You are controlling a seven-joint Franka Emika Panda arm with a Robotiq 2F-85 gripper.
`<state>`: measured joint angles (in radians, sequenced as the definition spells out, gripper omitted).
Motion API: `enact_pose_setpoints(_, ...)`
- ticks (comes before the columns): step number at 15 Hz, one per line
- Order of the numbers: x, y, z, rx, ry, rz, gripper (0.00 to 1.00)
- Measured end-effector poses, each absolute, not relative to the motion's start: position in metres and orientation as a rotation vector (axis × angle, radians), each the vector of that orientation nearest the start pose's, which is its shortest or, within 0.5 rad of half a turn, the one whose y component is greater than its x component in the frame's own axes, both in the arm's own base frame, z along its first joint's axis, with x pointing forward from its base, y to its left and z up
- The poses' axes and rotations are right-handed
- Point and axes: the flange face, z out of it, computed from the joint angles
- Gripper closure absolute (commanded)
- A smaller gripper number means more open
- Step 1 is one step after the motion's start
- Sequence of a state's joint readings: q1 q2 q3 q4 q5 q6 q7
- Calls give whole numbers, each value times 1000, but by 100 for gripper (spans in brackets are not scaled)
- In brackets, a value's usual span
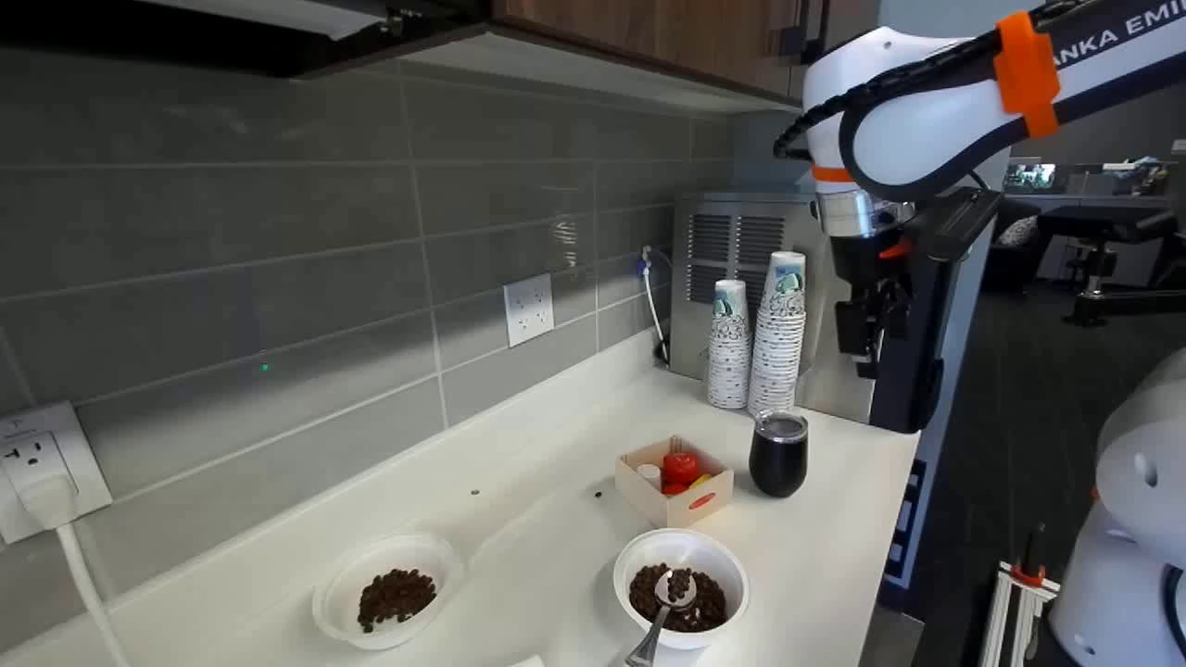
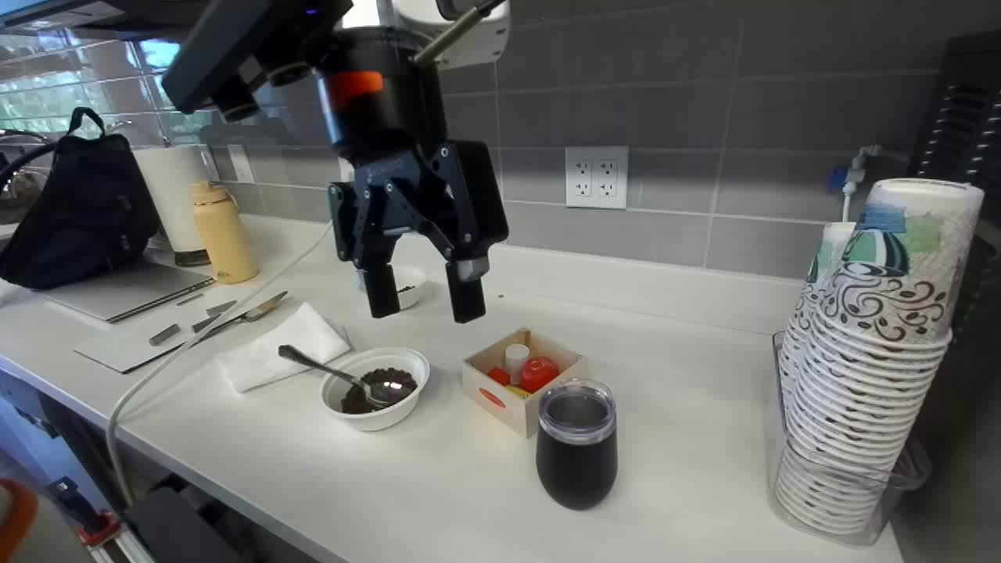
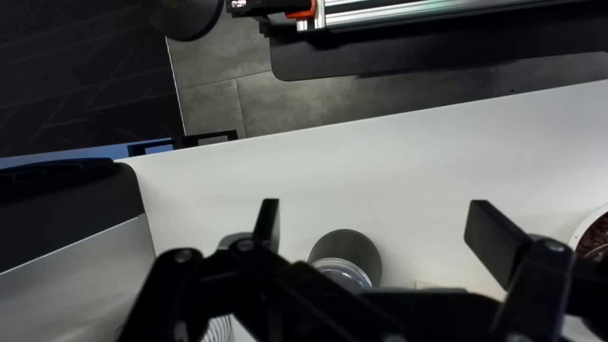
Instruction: Open then close the top left cabinet door
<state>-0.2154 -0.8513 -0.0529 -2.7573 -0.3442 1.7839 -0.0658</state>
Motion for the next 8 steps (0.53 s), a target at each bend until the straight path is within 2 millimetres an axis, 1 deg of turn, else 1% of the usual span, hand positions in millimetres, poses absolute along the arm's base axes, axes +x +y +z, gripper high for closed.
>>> enact_pose_setpoints(8, 266, -102, 443, -3393, 146, 269, 0)
